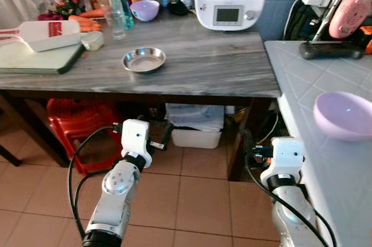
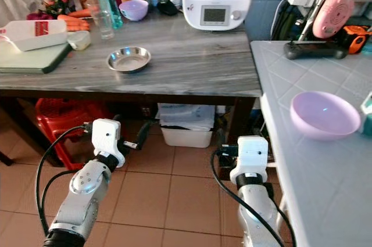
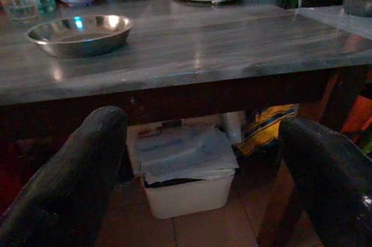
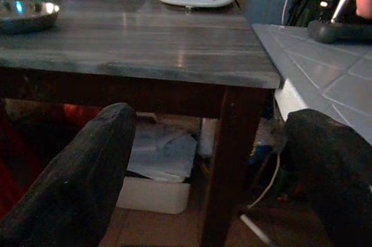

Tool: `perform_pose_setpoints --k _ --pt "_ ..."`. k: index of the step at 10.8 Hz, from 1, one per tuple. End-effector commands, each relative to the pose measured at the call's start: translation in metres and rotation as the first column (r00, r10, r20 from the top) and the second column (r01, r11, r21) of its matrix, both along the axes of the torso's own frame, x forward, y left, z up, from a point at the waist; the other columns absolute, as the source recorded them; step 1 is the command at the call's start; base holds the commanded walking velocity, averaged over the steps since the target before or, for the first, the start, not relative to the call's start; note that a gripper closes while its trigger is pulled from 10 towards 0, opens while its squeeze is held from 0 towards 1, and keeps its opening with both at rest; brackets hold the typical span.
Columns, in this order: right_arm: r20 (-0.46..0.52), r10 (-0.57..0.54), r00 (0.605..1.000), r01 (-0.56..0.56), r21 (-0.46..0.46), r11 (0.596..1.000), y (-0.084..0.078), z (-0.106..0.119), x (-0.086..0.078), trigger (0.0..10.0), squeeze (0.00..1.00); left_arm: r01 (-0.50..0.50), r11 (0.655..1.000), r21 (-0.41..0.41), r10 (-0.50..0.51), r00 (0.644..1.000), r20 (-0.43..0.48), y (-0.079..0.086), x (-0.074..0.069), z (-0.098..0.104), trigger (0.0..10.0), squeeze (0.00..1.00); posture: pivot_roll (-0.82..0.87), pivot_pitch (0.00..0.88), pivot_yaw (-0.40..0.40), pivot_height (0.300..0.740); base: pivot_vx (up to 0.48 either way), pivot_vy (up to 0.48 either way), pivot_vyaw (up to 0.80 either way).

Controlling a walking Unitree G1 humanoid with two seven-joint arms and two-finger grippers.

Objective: Setting the table

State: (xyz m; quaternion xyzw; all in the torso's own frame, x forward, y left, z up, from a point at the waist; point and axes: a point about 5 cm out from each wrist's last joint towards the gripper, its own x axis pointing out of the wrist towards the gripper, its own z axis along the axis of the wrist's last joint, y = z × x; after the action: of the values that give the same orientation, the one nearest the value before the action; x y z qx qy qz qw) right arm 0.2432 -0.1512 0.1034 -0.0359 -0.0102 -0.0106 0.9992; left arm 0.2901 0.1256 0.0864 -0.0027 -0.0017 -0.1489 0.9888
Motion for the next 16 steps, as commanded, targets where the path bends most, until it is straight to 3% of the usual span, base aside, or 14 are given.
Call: perform_pose_setpoints --k 1,3,7,16 --pt "-0.010 -0.002 1.000 0.002 -0.002 1.000 -0.0012 -0.0018 -0.0012 10.0 0.00 0.012 1.000 -0.007 -0.012 1.000 0.011 -0.0008 -0.0002 0.0039 10.0 0.00 -0.03 0.000 0.083 0.740 0.000 -0.349 0.00" --pt "-0.014 -0.002 1.000 0.002 -0.002 1.000 -0.0008 -0.0028 -0.0022 10.0 0.00 0.013 1.000 -0.008 -0.013 1.000 0.008 -0.0007 -0.0006 0.0034 10.0 0.00 -0.03 0.000 0.083 0.740 0.000 -0.336 0.00" --pt "-0.019 -0.004 1.000 0.004 -0.002 1.000 -0.0017 -0.0041 -0.0029 10.0 0.00 -0.050 0.999 -0.002 0.049 0.998 -0.037 0.0049 0.0017 -0.0025 10.0 0.00 -0.03 0.000 0.082 0.740 0.000 0.000 0.00" --pt "-0.024 -0.011 1.000 0.011 0.001 1.000 -0.0011 -0.0065 -0.0001 10.0 0.00 -0.078 0.996 0.033 0.079 0.996 -0.030 0.0057 0.0065 0.0000 10.0 0.00 -0.02 0.000 0.085 0.740 -0.029 0.000 0.00"
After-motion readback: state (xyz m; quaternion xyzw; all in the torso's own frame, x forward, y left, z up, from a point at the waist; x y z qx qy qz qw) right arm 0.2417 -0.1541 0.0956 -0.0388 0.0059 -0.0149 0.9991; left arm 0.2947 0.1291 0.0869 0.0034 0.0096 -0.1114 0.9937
